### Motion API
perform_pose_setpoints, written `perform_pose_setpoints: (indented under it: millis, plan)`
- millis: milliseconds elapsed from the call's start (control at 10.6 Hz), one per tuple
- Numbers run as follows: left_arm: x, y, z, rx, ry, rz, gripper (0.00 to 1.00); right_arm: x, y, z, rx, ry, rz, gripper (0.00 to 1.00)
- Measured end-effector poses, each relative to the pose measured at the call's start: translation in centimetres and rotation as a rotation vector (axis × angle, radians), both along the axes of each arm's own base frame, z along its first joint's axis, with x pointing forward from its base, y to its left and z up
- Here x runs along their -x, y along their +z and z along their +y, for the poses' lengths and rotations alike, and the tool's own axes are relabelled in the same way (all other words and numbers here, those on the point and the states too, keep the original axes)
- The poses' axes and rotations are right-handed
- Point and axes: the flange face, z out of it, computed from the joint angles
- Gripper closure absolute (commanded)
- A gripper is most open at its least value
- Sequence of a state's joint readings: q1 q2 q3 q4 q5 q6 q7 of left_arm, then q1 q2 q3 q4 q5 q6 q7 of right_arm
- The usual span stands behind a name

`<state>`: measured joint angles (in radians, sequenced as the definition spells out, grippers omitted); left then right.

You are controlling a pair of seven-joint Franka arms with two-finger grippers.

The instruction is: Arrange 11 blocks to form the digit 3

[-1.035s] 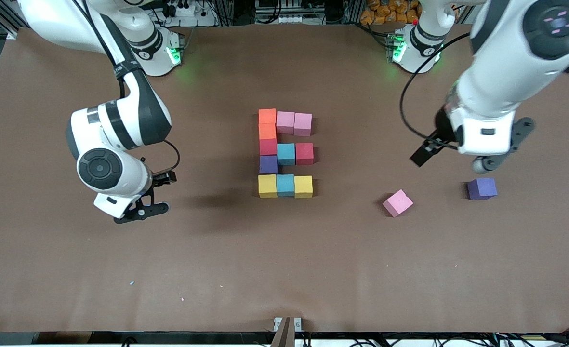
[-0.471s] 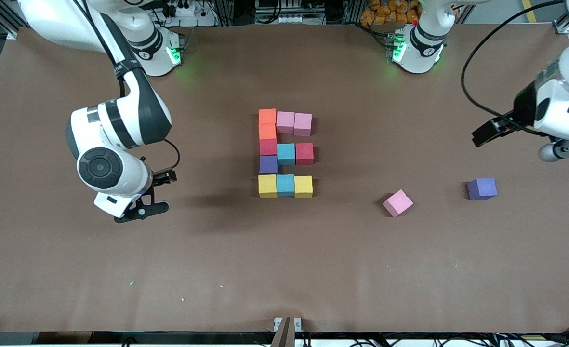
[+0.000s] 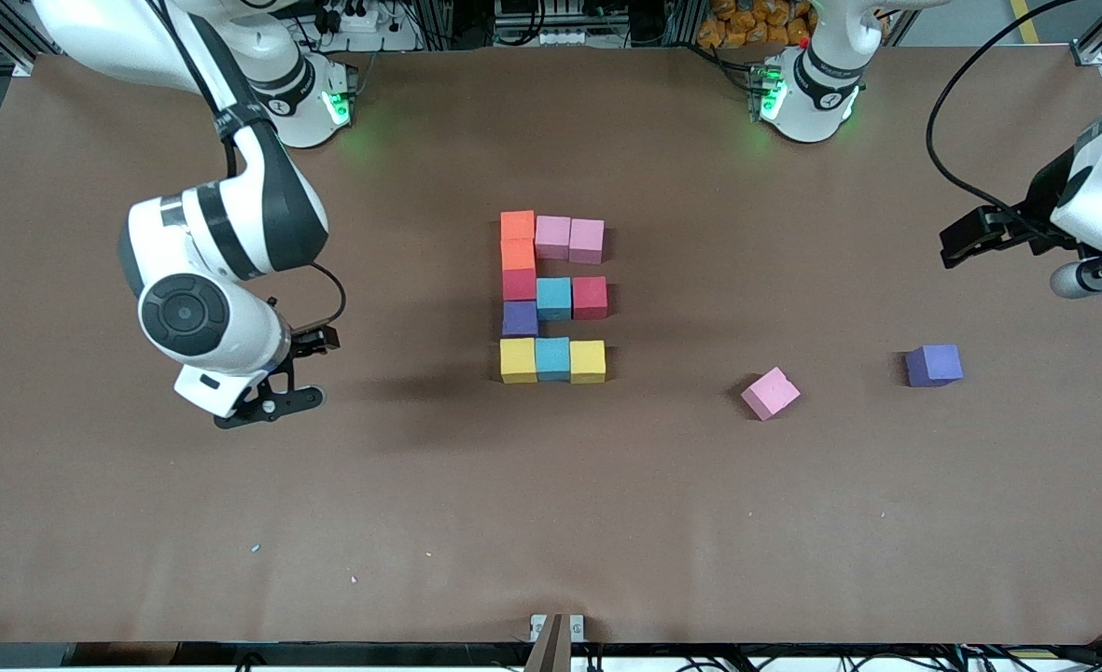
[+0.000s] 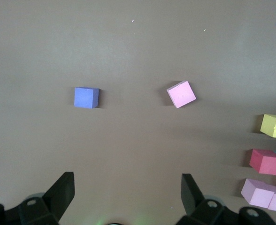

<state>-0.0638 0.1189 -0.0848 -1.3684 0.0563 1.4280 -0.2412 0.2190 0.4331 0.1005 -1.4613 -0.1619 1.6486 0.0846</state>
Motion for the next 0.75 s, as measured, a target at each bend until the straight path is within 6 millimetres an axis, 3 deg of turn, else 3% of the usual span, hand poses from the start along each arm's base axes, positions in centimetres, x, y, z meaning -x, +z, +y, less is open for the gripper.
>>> perform_pose_setpoints:
  millis: [282, 753]
  plan:
    - [1.4, 0.3, -0.3, 0.002, -0.079, 0.009, 0.0, 0.7, 5.8, -2.3, -0.002, -0.038, -0.062, 0.0]
    - [2.7, -0.7, -2.2, 0.014, -0.126, -0.015, 0.0, 1.1, 12.6, -11.1, -0.038, -0.091, -0.146, 0.0]
